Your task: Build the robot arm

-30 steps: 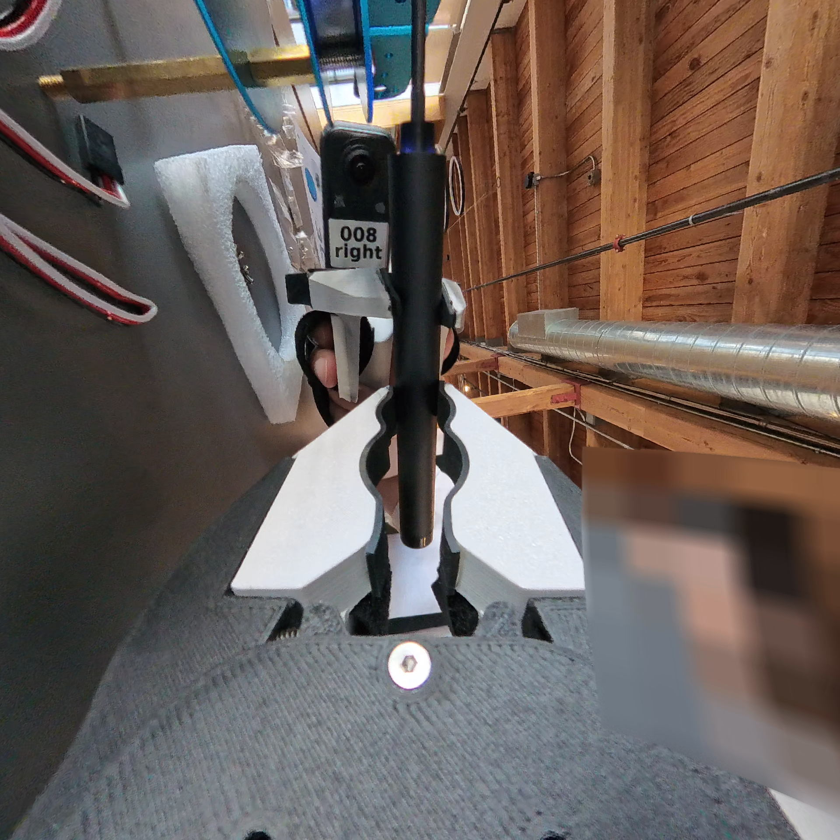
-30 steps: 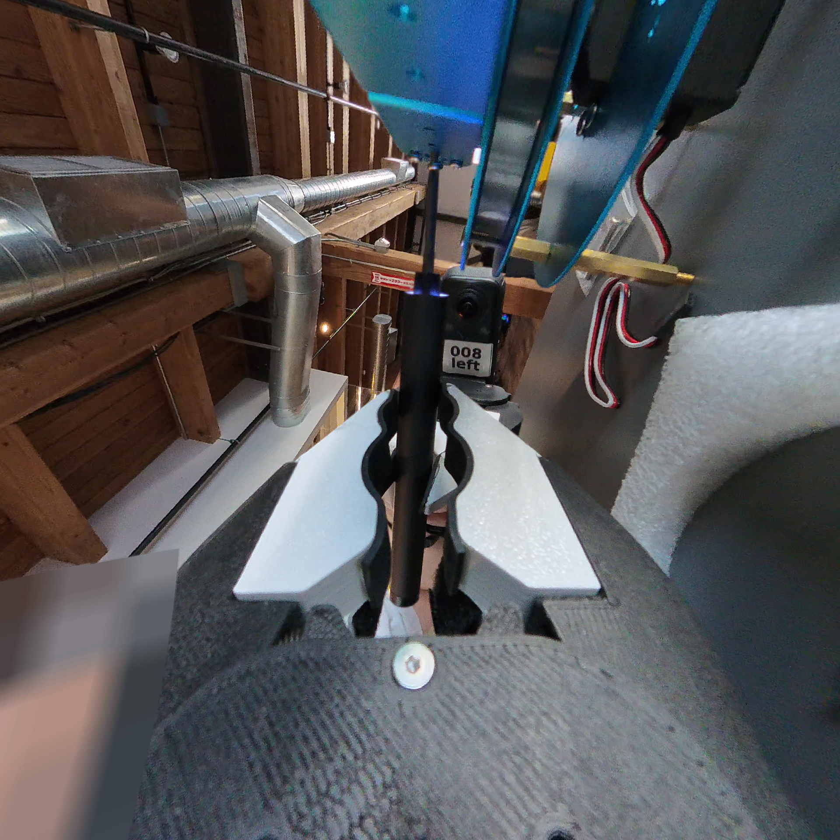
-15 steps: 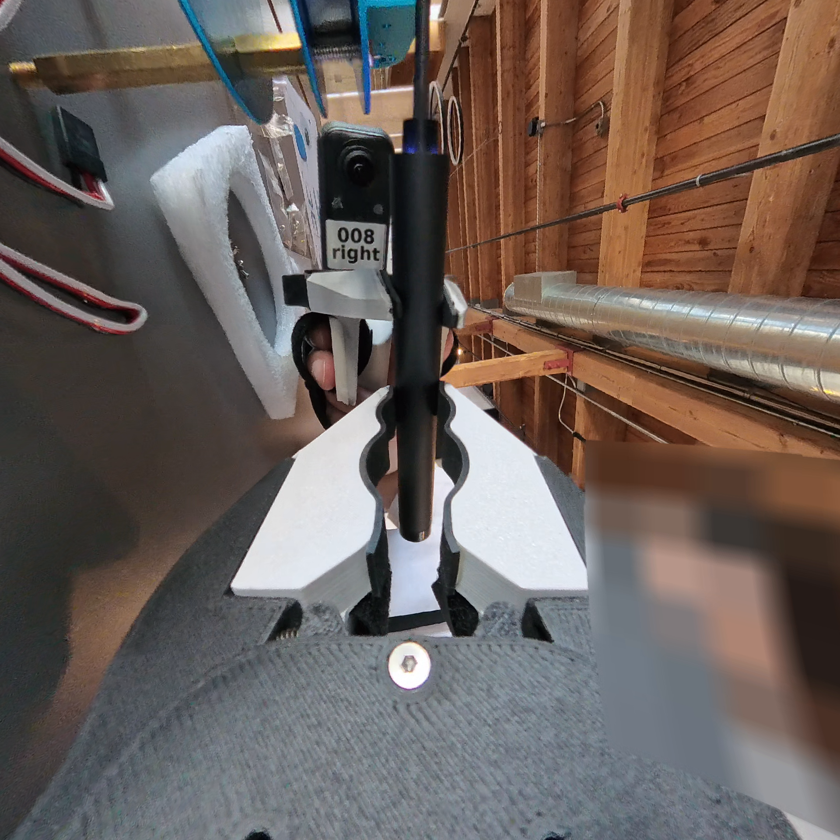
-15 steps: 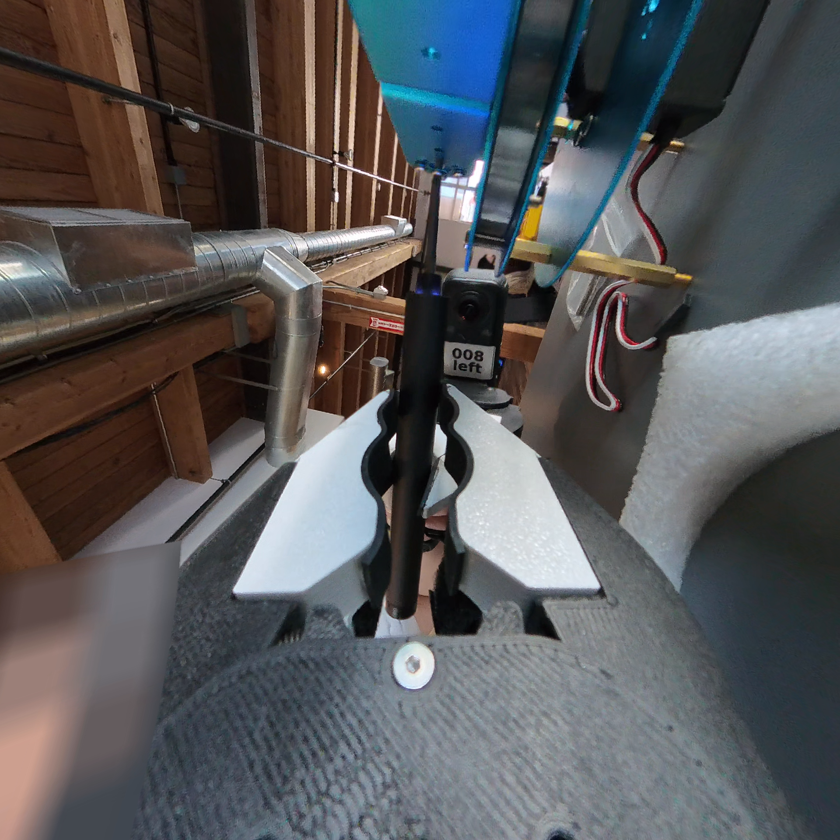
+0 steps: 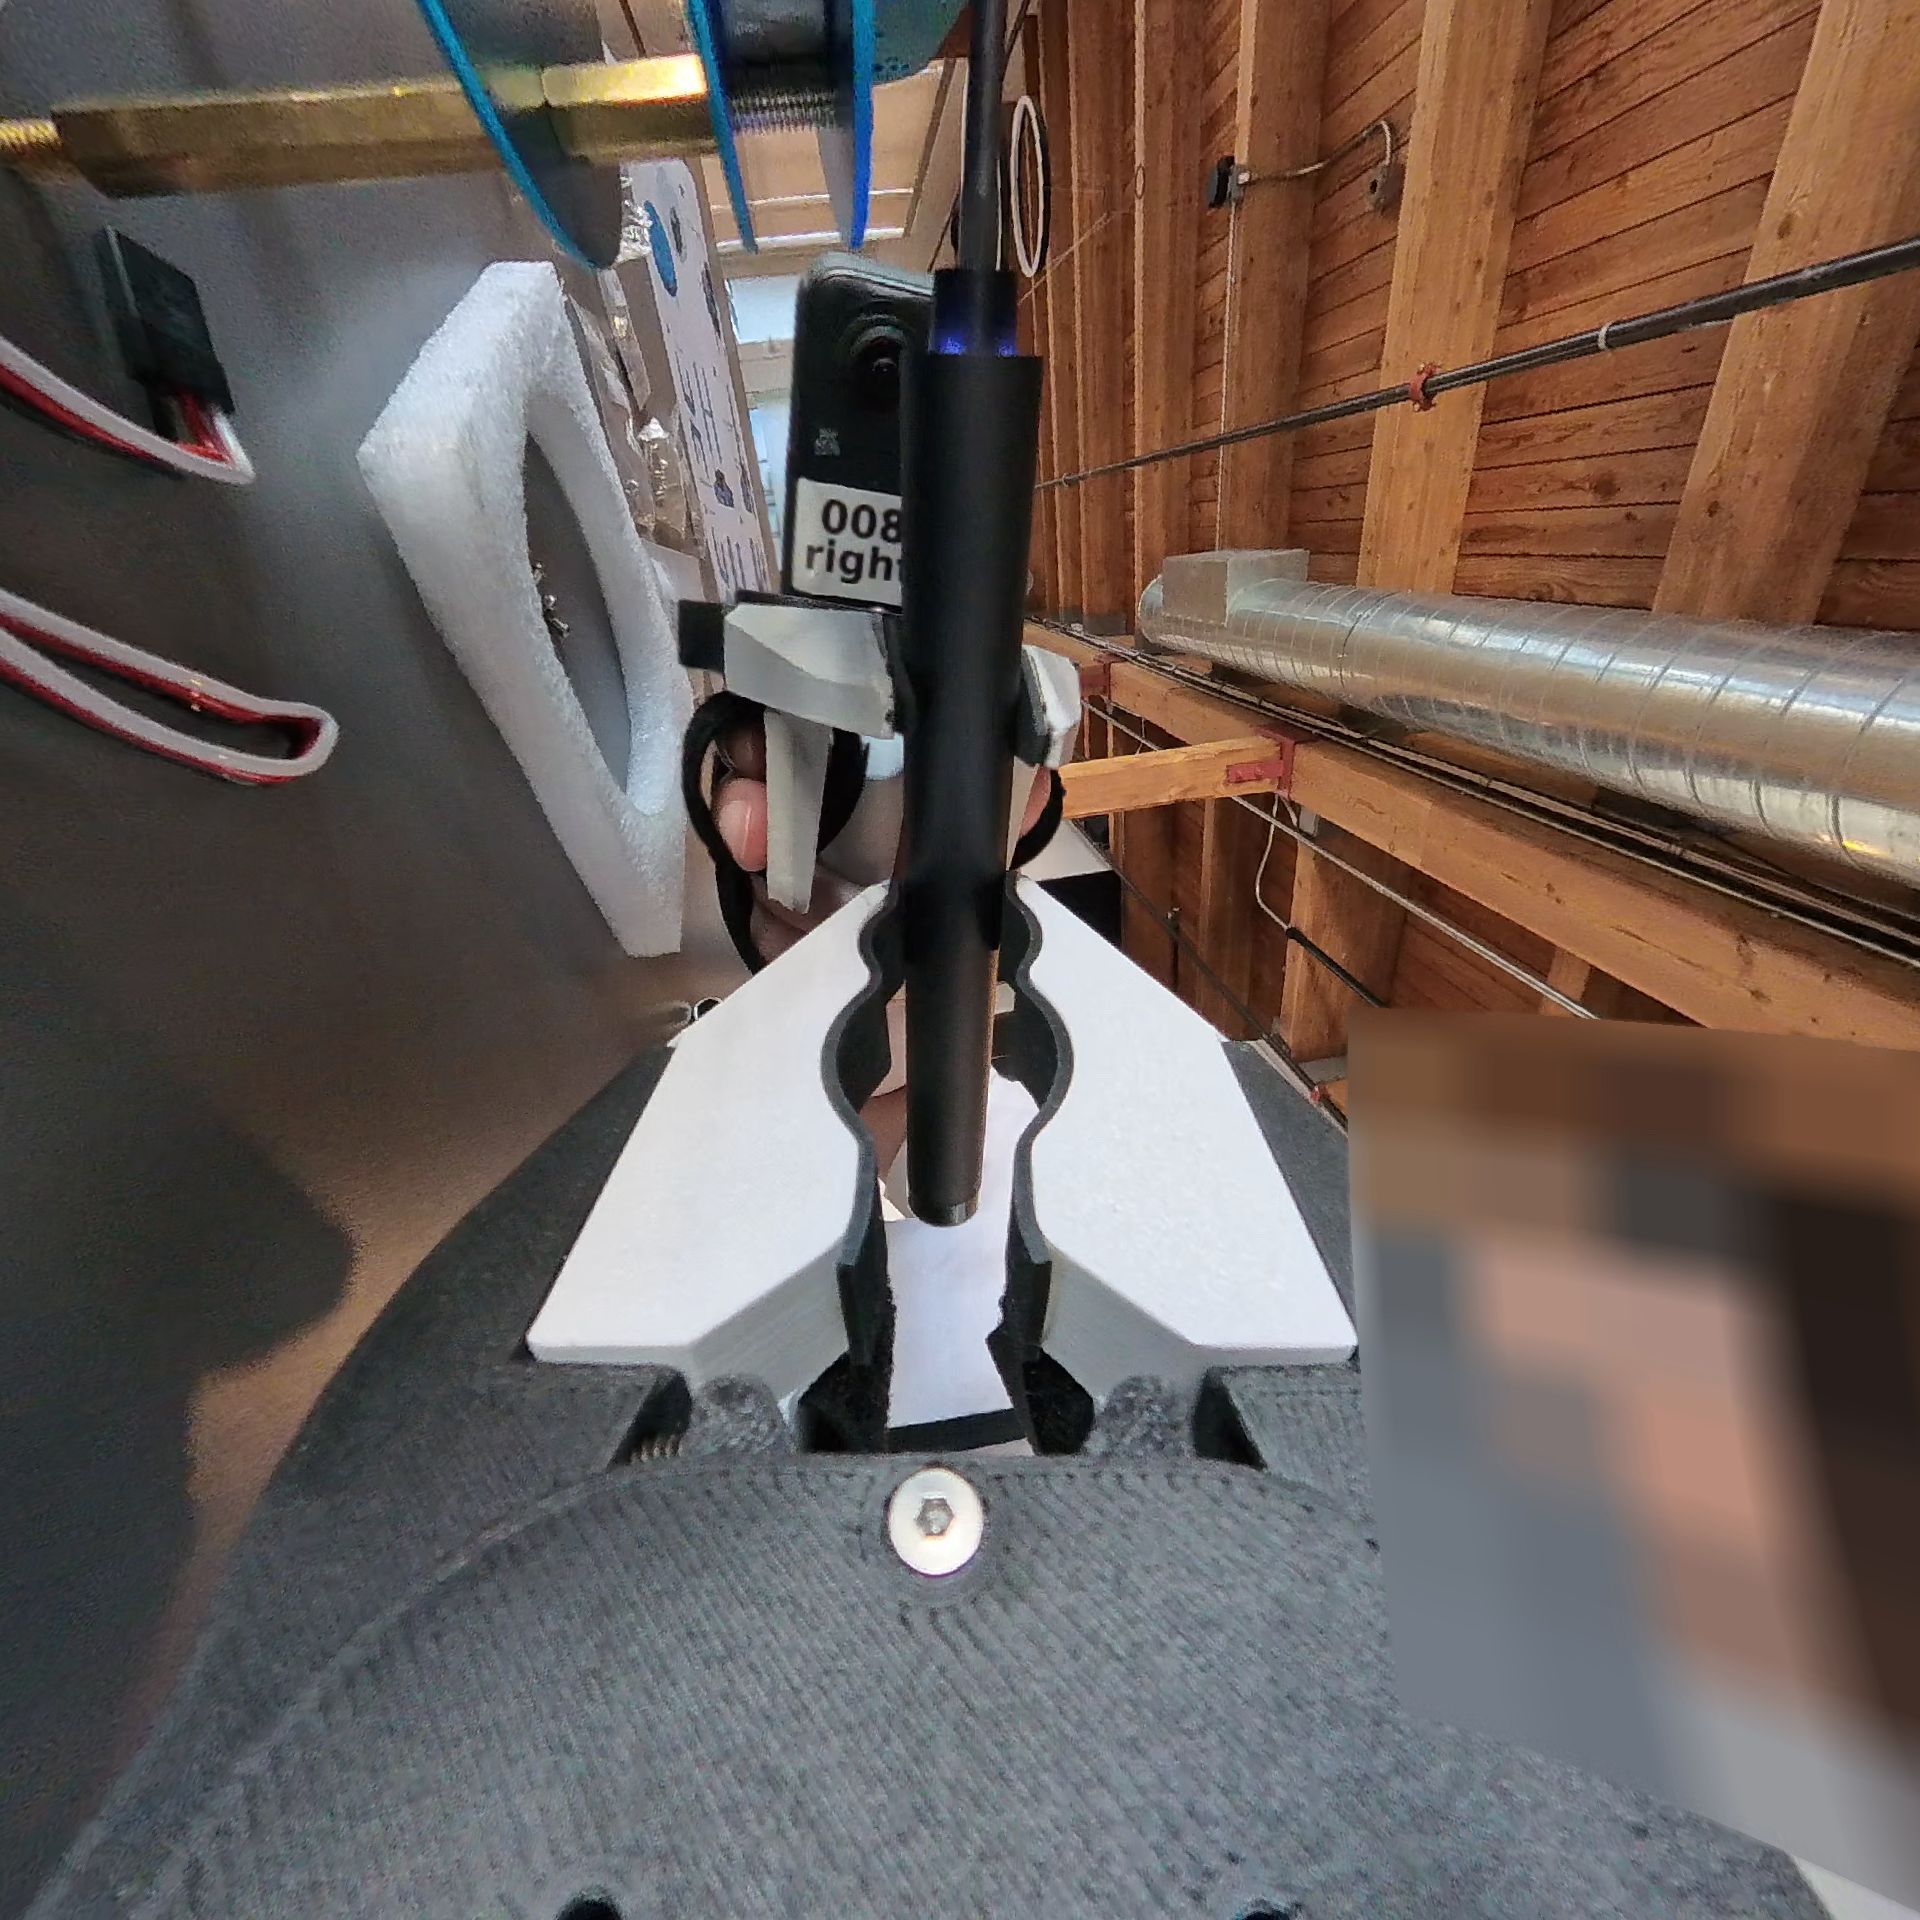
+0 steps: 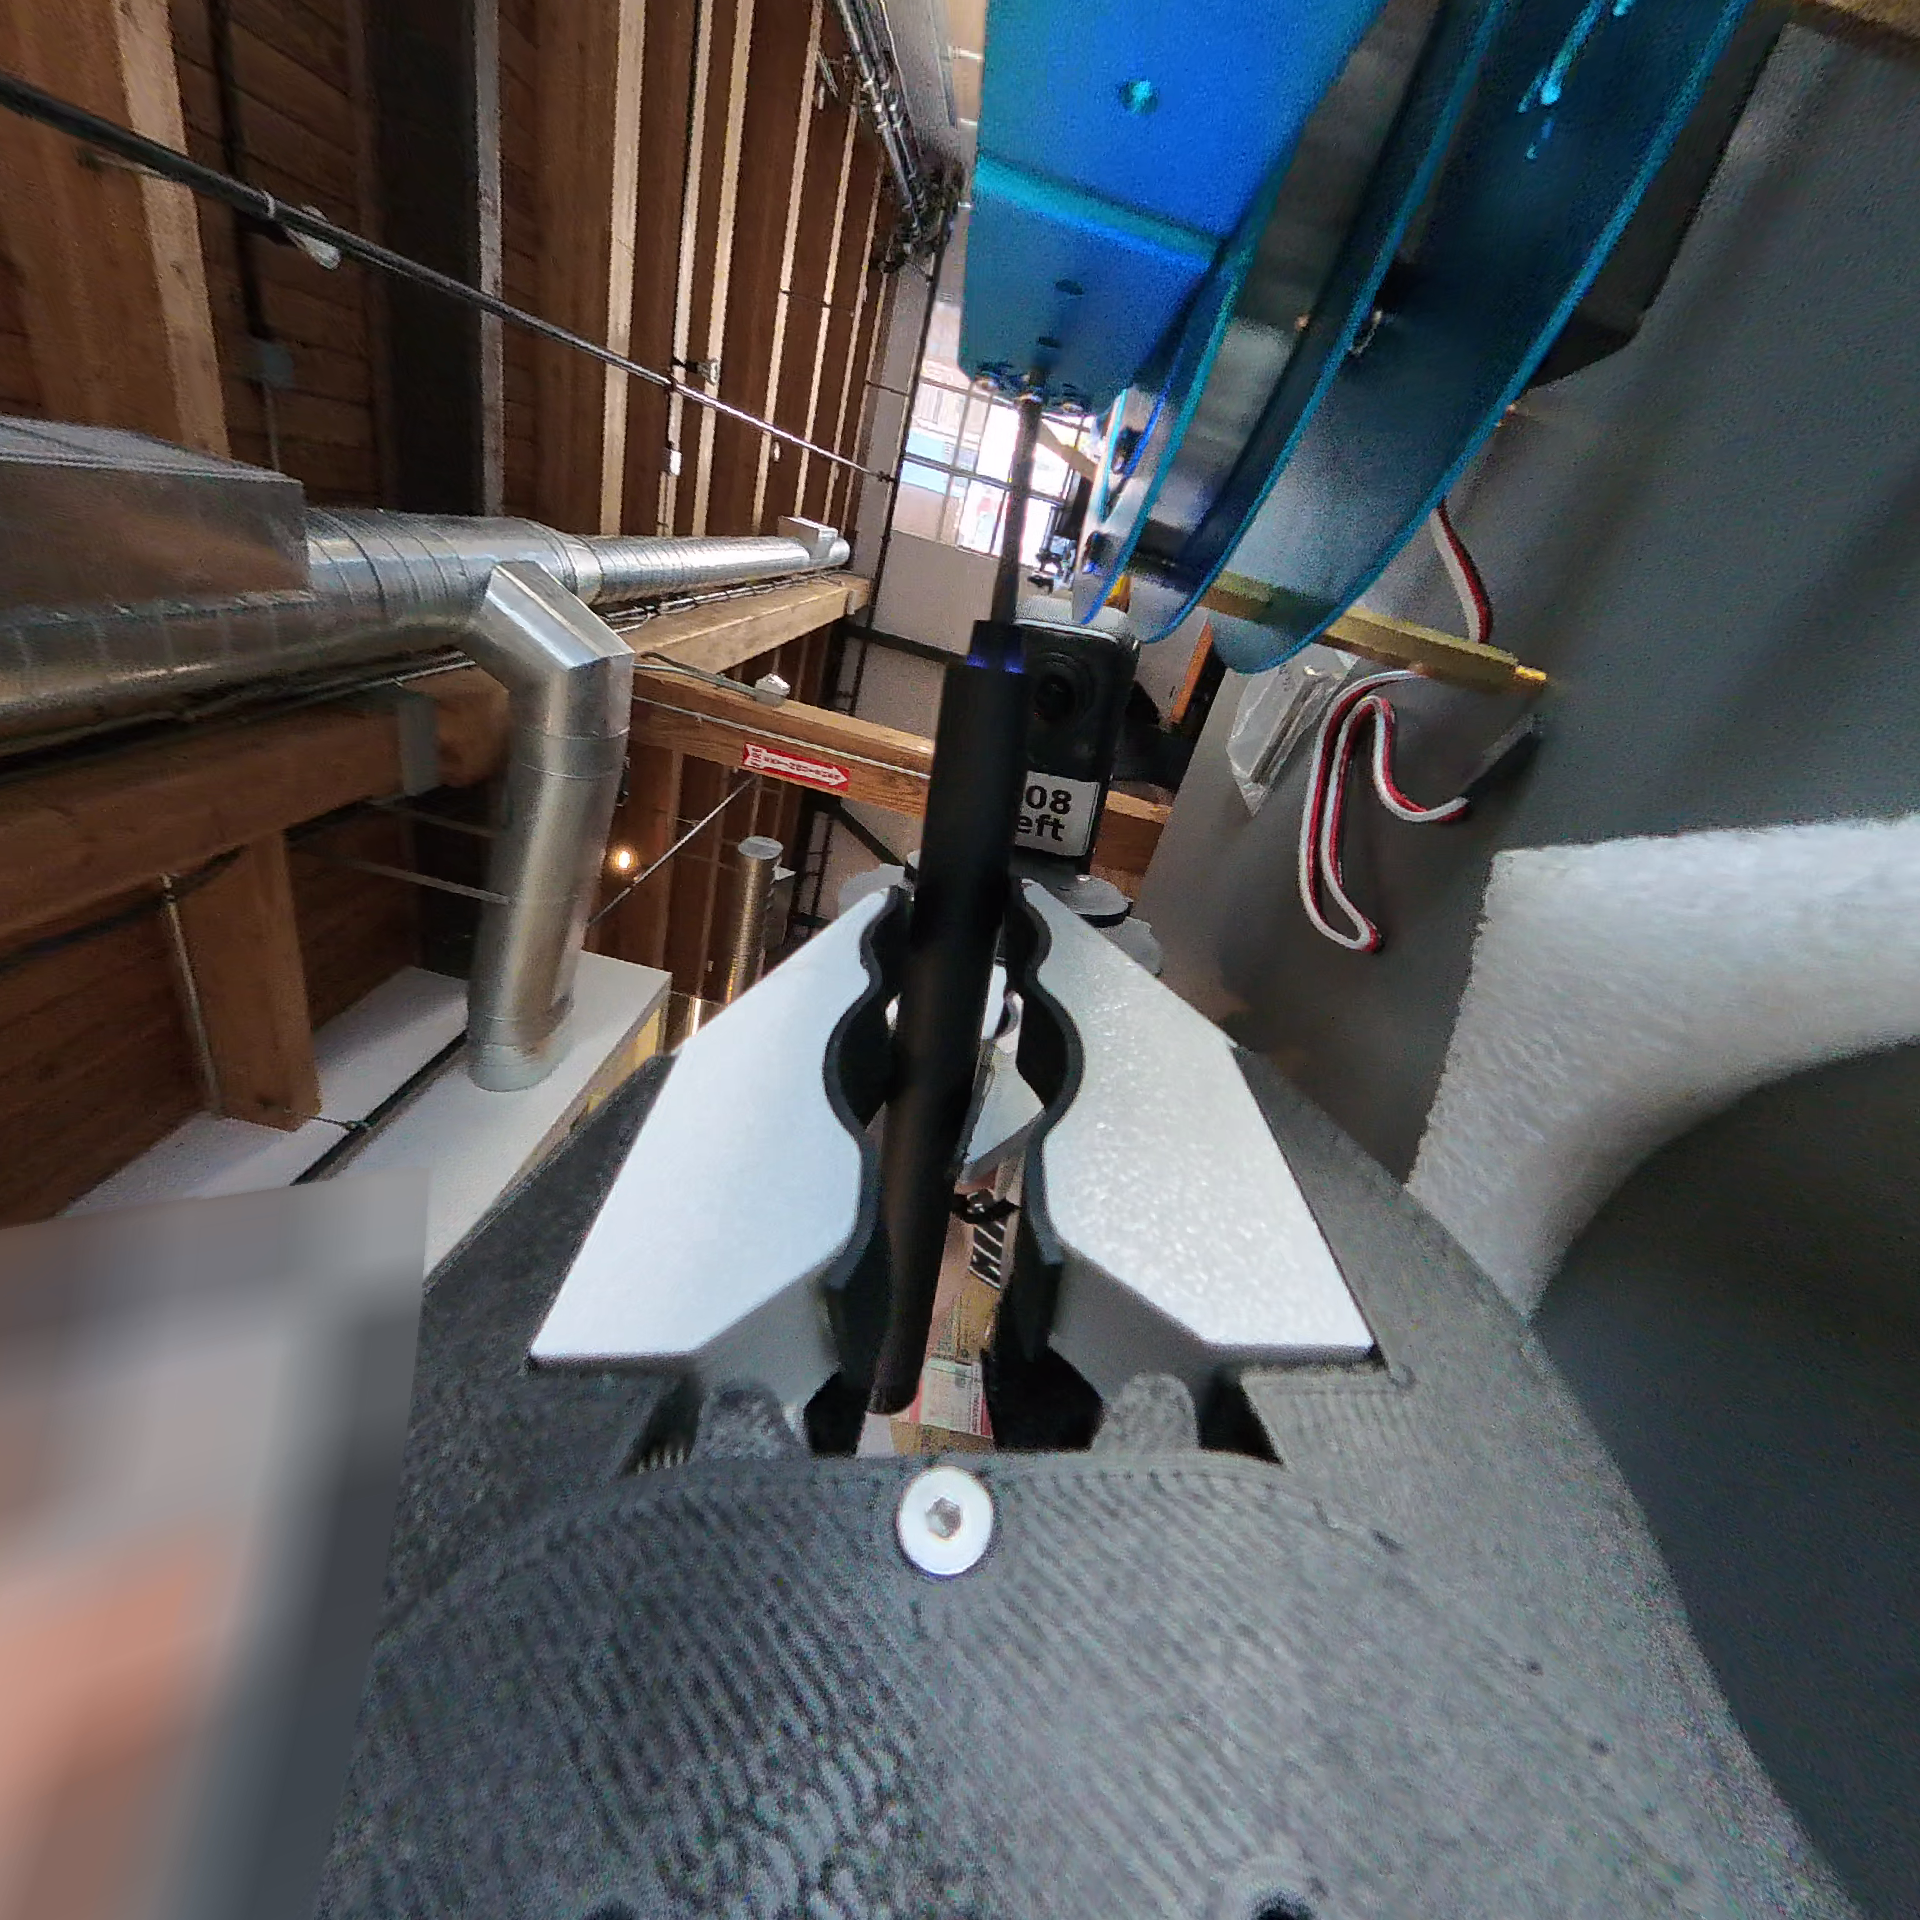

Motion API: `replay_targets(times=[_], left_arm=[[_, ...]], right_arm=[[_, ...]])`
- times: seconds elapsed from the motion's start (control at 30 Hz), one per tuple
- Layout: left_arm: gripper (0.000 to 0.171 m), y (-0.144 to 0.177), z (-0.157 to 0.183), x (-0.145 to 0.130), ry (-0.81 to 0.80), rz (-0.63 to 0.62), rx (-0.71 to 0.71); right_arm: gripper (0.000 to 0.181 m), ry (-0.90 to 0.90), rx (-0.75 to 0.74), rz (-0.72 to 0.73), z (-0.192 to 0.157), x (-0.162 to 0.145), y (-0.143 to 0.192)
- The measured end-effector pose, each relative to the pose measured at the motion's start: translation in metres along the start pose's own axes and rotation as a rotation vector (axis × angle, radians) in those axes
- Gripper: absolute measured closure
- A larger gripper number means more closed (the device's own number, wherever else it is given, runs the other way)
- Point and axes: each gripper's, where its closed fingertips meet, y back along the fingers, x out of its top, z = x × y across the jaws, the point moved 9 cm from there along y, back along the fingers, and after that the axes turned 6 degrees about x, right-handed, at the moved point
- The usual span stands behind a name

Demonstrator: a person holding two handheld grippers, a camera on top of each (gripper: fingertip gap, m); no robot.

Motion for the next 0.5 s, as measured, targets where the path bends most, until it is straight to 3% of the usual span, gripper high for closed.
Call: replay_targets(times=[0.5], left_arm=[[0.156, 0.0017, -0.0009, 0.0024, -0.001, -0.004, 0.009]], right_arm=[[0.164, -0.009, -0.001, 0.011, 0.0010, 0.0013, -0.0012]])
